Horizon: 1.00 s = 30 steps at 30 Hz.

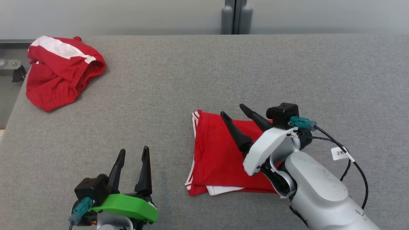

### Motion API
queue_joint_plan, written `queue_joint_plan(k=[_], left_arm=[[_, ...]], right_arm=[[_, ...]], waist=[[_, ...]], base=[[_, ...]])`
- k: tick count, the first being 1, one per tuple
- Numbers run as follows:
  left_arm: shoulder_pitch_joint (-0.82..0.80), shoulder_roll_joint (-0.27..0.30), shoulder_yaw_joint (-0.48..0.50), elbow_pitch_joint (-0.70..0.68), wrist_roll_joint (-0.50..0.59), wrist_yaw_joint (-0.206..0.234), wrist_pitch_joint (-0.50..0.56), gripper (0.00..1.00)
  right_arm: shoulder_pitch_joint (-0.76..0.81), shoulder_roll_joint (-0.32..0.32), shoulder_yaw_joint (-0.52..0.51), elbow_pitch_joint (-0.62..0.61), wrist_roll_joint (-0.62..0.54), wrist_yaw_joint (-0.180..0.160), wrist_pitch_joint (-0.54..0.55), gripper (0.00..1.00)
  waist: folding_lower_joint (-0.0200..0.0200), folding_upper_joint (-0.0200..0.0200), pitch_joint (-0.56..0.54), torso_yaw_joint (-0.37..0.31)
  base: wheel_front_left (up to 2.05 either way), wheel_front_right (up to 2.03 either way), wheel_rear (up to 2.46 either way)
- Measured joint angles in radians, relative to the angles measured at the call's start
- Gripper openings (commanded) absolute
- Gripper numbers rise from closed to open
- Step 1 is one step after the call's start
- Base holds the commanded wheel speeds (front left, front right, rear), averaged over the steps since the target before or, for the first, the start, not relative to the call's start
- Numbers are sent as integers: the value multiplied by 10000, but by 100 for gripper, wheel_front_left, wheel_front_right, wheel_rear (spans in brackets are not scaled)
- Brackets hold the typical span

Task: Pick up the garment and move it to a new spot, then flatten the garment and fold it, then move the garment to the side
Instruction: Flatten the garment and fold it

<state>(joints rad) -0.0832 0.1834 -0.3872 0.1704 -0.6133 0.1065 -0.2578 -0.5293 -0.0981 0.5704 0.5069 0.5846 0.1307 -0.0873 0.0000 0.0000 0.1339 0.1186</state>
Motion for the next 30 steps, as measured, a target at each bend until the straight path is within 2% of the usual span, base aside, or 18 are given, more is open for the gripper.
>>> queue_joint_plan(k=[8,17,30], left_arm=[[7,15,-48,-10,15,8,0,100],[26,-121,25,-25,167,-75,-33,100],[515,-631,1260,-316,932,-309,-46,100]], right_arm=[[604,-161,-1225,-38,-955,0,-453,100],[1747,-125,-2959,-708,-2236,0,-1191,100],[3352,401,-4615,-2153,-3632,0,-1540,100]], waist=[[0,0,-103,-203],[0,0,-290,-408],[0,0,-560,-832]], base=[[0,0,0],[0,0,0],[0,0,0]])
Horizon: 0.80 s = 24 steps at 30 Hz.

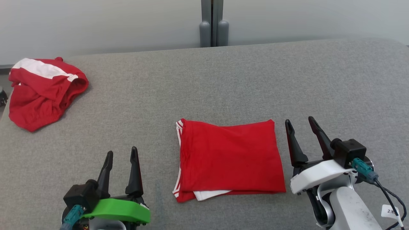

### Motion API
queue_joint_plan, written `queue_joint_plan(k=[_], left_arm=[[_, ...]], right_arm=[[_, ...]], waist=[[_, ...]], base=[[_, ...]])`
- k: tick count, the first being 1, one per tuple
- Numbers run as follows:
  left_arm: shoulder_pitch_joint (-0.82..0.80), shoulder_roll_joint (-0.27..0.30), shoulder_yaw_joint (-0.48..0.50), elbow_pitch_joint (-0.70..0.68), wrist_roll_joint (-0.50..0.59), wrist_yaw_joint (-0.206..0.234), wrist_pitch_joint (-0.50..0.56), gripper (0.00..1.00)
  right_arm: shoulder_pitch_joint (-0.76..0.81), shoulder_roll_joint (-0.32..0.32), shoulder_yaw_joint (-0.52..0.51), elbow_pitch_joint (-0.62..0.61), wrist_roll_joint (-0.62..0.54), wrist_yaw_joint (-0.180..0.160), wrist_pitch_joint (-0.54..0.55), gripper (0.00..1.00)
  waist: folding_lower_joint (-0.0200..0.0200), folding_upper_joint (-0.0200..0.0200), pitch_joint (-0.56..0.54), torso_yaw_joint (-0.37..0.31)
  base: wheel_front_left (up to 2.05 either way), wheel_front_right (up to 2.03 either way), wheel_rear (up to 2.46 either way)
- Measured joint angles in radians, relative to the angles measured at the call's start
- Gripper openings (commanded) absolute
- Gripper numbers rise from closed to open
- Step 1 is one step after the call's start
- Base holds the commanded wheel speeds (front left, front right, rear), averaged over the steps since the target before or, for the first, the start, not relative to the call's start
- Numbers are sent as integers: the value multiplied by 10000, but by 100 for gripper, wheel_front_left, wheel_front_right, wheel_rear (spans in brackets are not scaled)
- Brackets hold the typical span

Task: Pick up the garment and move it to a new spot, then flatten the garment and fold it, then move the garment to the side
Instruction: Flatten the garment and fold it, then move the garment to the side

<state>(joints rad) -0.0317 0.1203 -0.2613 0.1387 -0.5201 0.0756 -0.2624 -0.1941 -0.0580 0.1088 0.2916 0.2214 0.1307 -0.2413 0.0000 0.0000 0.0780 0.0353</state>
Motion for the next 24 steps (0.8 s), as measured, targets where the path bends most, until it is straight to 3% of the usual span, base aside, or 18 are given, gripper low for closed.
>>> queue_joint_plan(k=[10,24], left_arm=[[415,-151,541,65,763,-159,0,100],[619,-403,961,360,1030,-506,0,100]], right_arm=[[414,69,-251,-119,-190,0,-71,100],[508,77,-198,75,-29,0,-123,100]], waist=[[0,0,-213,-235],[0,0,-488,-263]], base=[[0,0,0],[0,0,0]])
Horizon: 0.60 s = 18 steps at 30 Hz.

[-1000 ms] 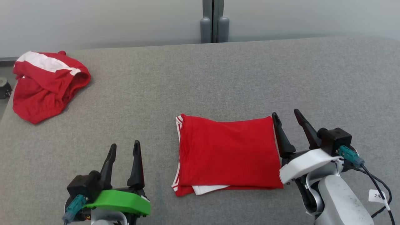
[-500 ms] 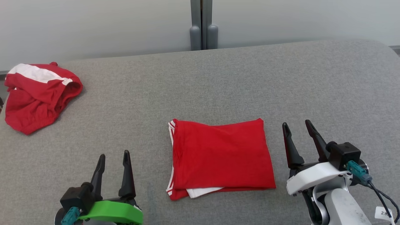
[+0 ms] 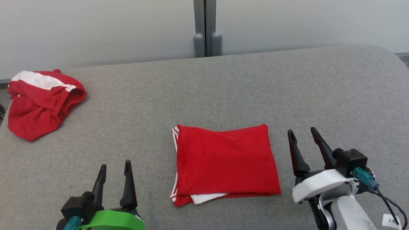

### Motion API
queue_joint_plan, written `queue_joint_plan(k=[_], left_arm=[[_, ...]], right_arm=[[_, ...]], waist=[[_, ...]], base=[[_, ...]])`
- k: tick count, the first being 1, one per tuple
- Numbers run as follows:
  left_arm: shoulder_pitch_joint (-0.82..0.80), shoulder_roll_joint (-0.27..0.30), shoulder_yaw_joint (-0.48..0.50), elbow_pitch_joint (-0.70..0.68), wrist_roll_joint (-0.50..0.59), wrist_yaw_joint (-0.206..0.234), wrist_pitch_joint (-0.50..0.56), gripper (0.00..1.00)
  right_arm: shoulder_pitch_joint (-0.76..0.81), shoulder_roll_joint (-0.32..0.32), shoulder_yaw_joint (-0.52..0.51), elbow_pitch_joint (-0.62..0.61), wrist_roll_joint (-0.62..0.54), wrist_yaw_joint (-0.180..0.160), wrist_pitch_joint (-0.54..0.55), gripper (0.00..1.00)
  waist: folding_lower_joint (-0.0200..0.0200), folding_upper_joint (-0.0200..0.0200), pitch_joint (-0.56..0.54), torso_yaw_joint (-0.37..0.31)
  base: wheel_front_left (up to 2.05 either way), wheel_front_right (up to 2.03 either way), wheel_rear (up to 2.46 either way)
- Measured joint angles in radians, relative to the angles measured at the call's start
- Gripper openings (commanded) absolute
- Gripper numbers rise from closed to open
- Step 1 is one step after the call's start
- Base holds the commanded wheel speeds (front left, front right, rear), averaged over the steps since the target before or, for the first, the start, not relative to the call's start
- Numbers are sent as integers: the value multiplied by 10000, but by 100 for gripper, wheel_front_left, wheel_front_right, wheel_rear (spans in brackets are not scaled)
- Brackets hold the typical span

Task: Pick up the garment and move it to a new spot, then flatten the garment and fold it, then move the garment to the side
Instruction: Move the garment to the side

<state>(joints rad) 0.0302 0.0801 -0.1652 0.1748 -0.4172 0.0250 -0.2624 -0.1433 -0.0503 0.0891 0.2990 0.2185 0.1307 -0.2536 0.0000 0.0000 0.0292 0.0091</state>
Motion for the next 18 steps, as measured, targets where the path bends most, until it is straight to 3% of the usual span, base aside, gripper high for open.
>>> queue_joint_plan(k=[13,18], left_arm=[[-5,-109,224,105,155,-213,0,100],[-18,-155,259,146,232,-259,0,100]], right_arm=[[-9,2,-42,90,10,0,-31,100],[-52,-2,-414,470,56,0,773,100]], waist=[[0,0,124,12],[0,0,174,52]], base=[[0,0,0],[0,0,0]])
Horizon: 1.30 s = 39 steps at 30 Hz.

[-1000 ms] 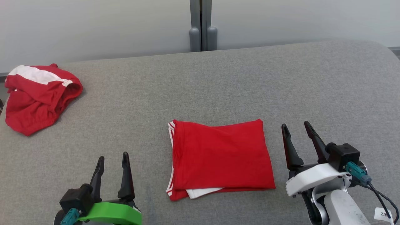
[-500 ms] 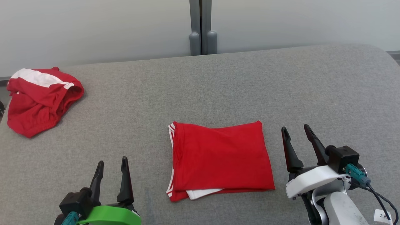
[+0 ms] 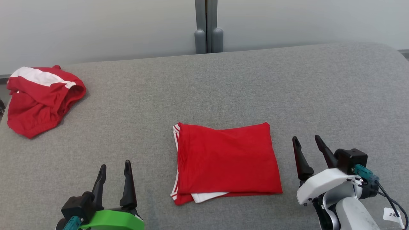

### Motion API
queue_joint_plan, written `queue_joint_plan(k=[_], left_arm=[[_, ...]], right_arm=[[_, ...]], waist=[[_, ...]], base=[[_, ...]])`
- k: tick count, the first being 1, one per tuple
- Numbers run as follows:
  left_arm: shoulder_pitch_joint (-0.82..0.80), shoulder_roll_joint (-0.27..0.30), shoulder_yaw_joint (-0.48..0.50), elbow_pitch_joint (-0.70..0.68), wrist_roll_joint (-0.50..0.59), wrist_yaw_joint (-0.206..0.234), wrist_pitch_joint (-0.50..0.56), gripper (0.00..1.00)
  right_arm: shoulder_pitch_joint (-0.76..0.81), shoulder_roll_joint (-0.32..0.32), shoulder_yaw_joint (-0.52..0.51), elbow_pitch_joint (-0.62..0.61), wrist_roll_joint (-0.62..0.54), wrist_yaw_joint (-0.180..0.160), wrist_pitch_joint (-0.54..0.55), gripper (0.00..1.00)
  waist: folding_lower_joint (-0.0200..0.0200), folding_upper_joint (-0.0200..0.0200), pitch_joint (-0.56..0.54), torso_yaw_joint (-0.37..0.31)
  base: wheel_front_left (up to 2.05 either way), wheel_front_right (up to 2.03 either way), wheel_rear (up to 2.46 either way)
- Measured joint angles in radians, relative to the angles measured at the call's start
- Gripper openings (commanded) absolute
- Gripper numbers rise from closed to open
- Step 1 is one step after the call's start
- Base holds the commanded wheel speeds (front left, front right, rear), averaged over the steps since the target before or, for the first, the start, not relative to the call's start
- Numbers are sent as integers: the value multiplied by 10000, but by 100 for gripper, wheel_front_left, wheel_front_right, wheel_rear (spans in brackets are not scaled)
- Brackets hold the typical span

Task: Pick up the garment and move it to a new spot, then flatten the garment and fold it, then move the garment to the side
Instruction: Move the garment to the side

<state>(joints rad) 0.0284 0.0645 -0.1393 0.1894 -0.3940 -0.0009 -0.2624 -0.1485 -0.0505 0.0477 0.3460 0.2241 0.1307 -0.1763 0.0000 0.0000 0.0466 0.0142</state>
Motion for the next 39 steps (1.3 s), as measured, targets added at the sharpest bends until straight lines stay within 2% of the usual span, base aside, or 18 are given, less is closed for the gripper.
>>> queue_joint_plan(k=[11,15,25,26,28,29,35,39], left_arm=[[-259,-105,-46,81,0,-123,0,100],[-384,-125,-77,100,-10,-123,0,100],[-498,-136,-127,98,-102,-90,0,100],[-505,-136,-138,82,-102,-81,0,100],[-507,-136,-163,50,-102,-54,0,100],[-511,-138,-176,25,-102,-17,0,100],[-541,-140,-184,-109,-29,13,-2,100],[-634,-144,-96,-205,130,8,-2,100]], right_arm=[[-569,-10,77,230,282,0,3133,100],[-935,-215,278,548,594,0,4031,100],[-1601,-405,585,1768,999,0,4742,100],[-1688,-422,637,1850,1005,0,4742,65],[-1841,-449,729,1990,1045,0,4681,12],[-1917,-470,803,2044,1087,0,4637,0],[-2295,-660,1005,2109,1129,12,4057,0],[-2678,-1053,874,2010,1087,12,3753,0]], waist=[[0,0,336,457],[0,0,502,713],[0,0,914,1247],[0,0,959,1268],[0,0,1037,1290],[0,0,1079,1292],[0,0,1244,1048],[0,0,1352,666]], base=[[0,0,0],[0,0,0],[0,0,0],[0,0,0],[0,0,0],[0,0,0],[0,0,0],[0,0,0]])
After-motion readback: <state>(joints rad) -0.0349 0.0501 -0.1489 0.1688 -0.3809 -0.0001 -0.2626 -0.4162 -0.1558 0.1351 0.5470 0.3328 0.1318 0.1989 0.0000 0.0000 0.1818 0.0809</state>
